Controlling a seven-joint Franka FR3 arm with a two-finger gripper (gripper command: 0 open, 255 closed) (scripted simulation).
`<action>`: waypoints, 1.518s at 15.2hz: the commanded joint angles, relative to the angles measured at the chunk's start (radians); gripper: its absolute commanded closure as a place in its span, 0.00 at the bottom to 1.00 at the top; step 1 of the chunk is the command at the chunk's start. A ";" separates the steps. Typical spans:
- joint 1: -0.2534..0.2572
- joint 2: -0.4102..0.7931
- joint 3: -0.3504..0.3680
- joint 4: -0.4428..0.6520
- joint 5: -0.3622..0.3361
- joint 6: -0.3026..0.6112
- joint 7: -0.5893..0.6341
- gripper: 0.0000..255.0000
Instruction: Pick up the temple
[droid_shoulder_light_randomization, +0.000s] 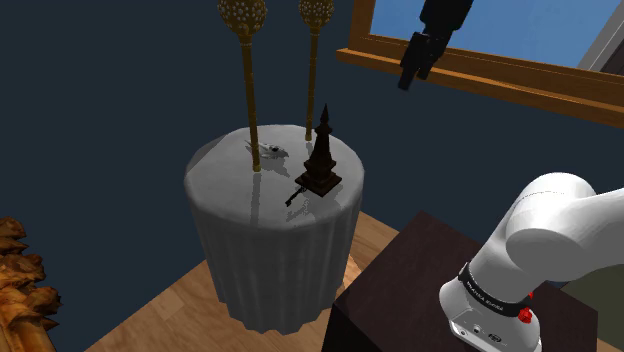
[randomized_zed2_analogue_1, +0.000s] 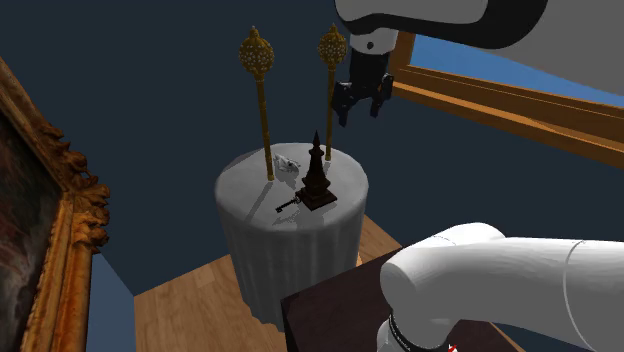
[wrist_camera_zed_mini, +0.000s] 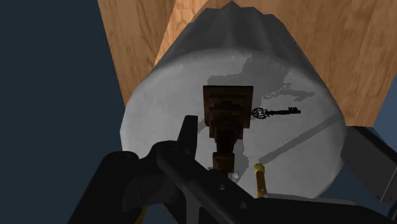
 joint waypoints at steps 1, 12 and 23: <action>0.000 0.000 0.000 0.000 0.000 0.000 0.000 0.00; -0.036 0.177 0.009 -0.204 0.084 0.534 0.174 0.00; -0.044 0.547 0.012 -0.183 0.187 1.043 0.298 0.00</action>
